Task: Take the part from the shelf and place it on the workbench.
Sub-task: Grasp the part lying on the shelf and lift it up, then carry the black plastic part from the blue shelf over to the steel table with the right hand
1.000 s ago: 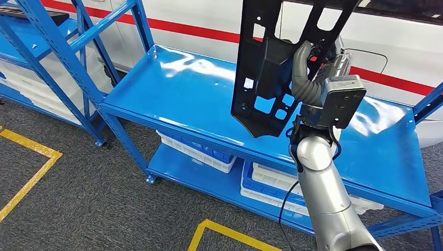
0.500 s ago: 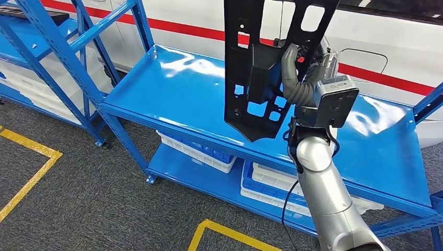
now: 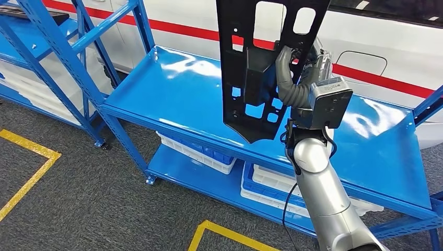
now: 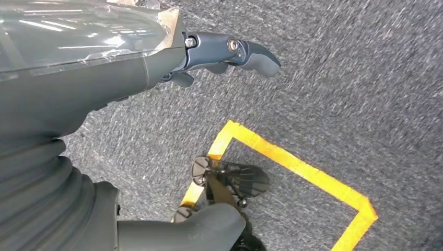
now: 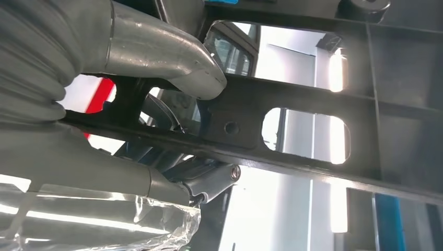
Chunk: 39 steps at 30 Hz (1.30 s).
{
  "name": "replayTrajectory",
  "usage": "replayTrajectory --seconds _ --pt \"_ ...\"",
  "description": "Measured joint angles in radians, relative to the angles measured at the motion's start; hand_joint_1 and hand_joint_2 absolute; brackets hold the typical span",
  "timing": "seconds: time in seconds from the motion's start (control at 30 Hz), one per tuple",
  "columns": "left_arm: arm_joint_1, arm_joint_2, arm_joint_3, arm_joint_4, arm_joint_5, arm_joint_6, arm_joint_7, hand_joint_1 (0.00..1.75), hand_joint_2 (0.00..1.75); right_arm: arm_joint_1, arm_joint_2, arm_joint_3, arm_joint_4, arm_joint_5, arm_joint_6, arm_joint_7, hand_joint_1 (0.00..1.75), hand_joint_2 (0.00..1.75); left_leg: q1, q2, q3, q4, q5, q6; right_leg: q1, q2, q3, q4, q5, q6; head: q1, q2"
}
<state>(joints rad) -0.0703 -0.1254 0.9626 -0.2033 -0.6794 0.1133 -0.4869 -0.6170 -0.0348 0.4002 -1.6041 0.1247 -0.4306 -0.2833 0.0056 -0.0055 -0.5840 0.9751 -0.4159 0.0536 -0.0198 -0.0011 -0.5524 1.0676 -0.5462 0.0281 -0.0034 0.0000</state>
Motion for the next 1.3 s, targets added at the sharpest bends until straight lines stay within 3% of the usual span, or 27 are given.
replayTrajectory --seconds 0.07,0.1,0.17,0.2,0.27,0.3,0.37,0.47,0.53,0.6,0.67,0.7,0.8,0.87,0.97,1.0,1.03,1.1,1.17,1.2,1.23,1.3 --pt "-0.001 0.000 0.001 0.000 0.000 -0.001 -0.001 0.00 1.75 0.001 -0.001 0.001 0.001 0.001 0.000 0.000 1.75 1.75 0.000 0.002 0.002 -0.001 0.002 0.002 -0.001 0.001 -0.077 0.140 -0.051 -0.010 0.002 0.000" --pt "-0.001 0.000 0.001 0.000 0.000 -0.001 -0.001 0.00 1.75 0.004 -0.001 0.002 0.002 0.001 -0.001 0.000 1.75 1.75 0.000 0.002 0.001 0.000 0.002 0.002 -0.001 0.001 -0.111 0.197 -0.067 -0.010 0.003 0.000" --pt "-0.001 0.000 0.001 0.000 0.000 -0.001 -0.002 0.00 1.75 0.010 -0.003 0.002 0.005 0.005 -0.001 0.001 1.75 1.75 0.000 0.001 0.001 0.002 0.001 0.001 -0.002 0.001 -0.139 0.230 -0.061 0.001 0.003 0.000" --pt "0.000 0.000 0.001 0.000 0.000 -0.002 -0.002 0.00 1.75 0.012 -0.005 0.002 0.006 0.008 -0.001 0.002 1.75 1.75 0.001 0.000 0.001 0.004 0.000 -0.001 -0.004 0.000 -0.127 0.195 -0.039 0.010 0.004 0.000" --pt "0.000 0.000 0.001 0.000 0.001 -0.001 -0.003 0.00 1.75 0.012 -0.007 0.002 0.007 0.015 -0.002 0.003 1.75 1.75 0.005 -0.001 -0.001 0.015 -0.006 -0.010 -0.011 -0.001 -0.074 0.062 0.026 0.029 0.004 0.000" --pt "-0.001 0.000 0.002 0.000 0.002 -0.001 -0.003 0.00 1.75 0.013 -0.008 0.002 0.008 0.018 -0.002 0.003 1.75 1.75 0.005 -0.002 -0.004 0.024 -0.011 -0.018 -0.013 -0.001 -0.048 0.003 0.054 0.032 0.005 0.000" --pt "-0.001 0.000 0.005 0.000 0.005 0.002 -0.003 0.00 1.75 0.014 -0.009 0.002 0.013 0.023 -0.002 0.003 1.75 1.75 0.002 -0.003 -0.013 0.037 -0.015 -0.032 -0.011 0.001 -0.029 -0.043 0.079 0.021 0.005 0.000" --pt "0.000 -0.001 0.013 0.000 0.007 0.005 -0.001 0.00 1.75 0.013 -0.008 0.002 0.022 0.031 -0.003 0.002 1.75 1.75 0.006 -0.003 -0.023 0.046 -0.019 -0.046 -0.009 0.005 -0.041 -0.036 0.089 -0.005 0.002 0.000" --pt "0.000 -0.002 0.016 0.000 0.007 0.005 0.000 0.00 1.75 0.009 -0.004 0.002 0.028 0.037 -0.003 0.001 1.75 1.75 0.010 0.000 -0.047 0.102 -0.067 -0.056 -0.011 0.004 -0.048 -0.037 0.098 -0.019 -0.001 0.000" --pt "-0.001 -0.002 0.017 0.000 0.007 0.004 0.000 0.00 1.75 0.006 0.000 0.002 0.033 0.043 -0.003 0.001 1.75 1.75 0.011 0.002 -0.096 0.227 -0.147 -0.063 -0.005 0.002 -0.059 -0.037 0.106 -0.031 -0.004 0.000" --pt "-0.001 -0.002 0.017 0.000 0.007 0.004 0.001 0.00 1.75 0.004 0.002 0.002 0.039 0.047 -0.002 0.001 1.75 1.75 0.011 0.002 -0.125 0.319 -0.188 -0.062 0.002 0.001 -0.073 -0.036 0.116 -0.040 -0.004 0.000" --pt "-0.001 -0.002 0.017 0.000 0.007 0.003 0.001 0.00 1.75 0.003 0.002 0.002 0.041 0.048 -0.001 0.001 1.75 1.75 0.010 0.002 -0.112 0.311 -0.182 -0.057 0.006 0.001 -0.079 -0.036 0.121 -0.042 -0.004 0.000" --pt "-0.006 -0.001 0.018 -0.001 0.007 0.003 0.001 0.00 1.75 -0.007 0.004 0.002 0.044 0.054 0.002 0.002 1.75 1.75 0.000 0.004 0.015 0.122 -0.120 -0.026 0.017 0.002 -0.093 -0.038 0.139 -0.041 -0.003 0.000" --pt "-0.012 0.000 0.018 -0.002 0.007 0.005 0.000 0.00 1.75 -0.014 0.007 0.001 0.045 0.057 0.003 0.004 1.75 1.75 -0.011 0.006 0.059 0.045 -0.101 -0.007 0.014 0.000 -0.094 -0.042 0.150 -0.033 -0.002 0.000" --pt "-0.014 -0.001 0.019 -0.003 0.008 0.010 -0.001 0.00 1.75 -0.017 0.010 -0.001 0.046 0.062 0.005 0.006 1.75 1.75 -0.017 0.007 0.054 0.024 -0.070 0.006 0.012 -0.003 -0.096 -0.051 0.166 -0.014 -0.006 0.000" --pt "-0.015 -0.001 0.019 -0.003 0.008 0.011 -0.001 0.00 1.75 -0.018 0.010 -0.001 0.046 0.064 0.006 0.007 1.75 1.75 -0.015 0.008 0.051 0.011 -0.053 0.009 0.015 -0.002 -0.106 -0.043 0.155 -0.014 -0.006 0.000" --pt "-0.016 -0.001 0.019 -0.003 0.008 0.011 -0.001 0.00 1.75 -0.019 0.009 -0.002 0.047 0.065 0.006 0.008 1.75 1.75 -0.011 0.010 0.045 -0.002 -0.035 0.012 0.018 -0.001 -0.119 -0.017 0.129 -0.018 -0.004 0.000" --pt "-0.017 -0.002 0.019 -0.003 0.008 0.011 -0.001 0.00 1.75 -0.020 0.008 -0.003 0.048 0.066 0.007 0.009 1.75 1.75 -0.008 0.014 0.023 -0.012 -0.008 0.012 0.017 0.001 -0.157 0.091 0.046 -0.029 0.001 0.000" --pt "-0.017 -0.004 0.019 -0.003 0.008 0.011 0.000 0.00 1.75 -0.018 0.008 -0.004 0.050 0.067 0.008 0.010 1.75 1.75 -0.008 0.015 -0.006 -0.010 0.013 0.008 0.010 0.002 -0.173 0.201 -0.005 -0.020 0.004 0.000" --pt "-0.017 -0.004 0.019 -0.003 0.008 0.011 0.000 0.00 1.75 -0.017 0.008 -0.004 0.051 0.068 0.010 0.010 1.75 1.75 -0.007 0.015 -0.021 -0.008 0.023 0.005 0.006 0.001 -0.162 0.219 -0.005 -0.008 0.004 0.000" --pt "-0.017 -0.005 0.019 -0.003 0.008 0.011 0.000 0.00 1.75 -0.016 0.007 -0.004 0.052 0.070 0.012 0.010 1.75 1.75 -0.005 0.016 -0.036 -0.005 0.032 0.001 0.002 0.001 -0.131 0.198 0.010 0.007 0.004 0.000" --pt "-0.017 -0.005 0.019 -0.003 0.008 0.011 0.000 0.00 1.75 -0.015 0.007 -0.003 0.053 0.073 0.018 0.006 1.75 1.75 -0.002 0.015 -0.066 0.010 0.046 -0.010 -0.005 0.000 -0.031 0.069 0.034 0.027 0.004 0.000"
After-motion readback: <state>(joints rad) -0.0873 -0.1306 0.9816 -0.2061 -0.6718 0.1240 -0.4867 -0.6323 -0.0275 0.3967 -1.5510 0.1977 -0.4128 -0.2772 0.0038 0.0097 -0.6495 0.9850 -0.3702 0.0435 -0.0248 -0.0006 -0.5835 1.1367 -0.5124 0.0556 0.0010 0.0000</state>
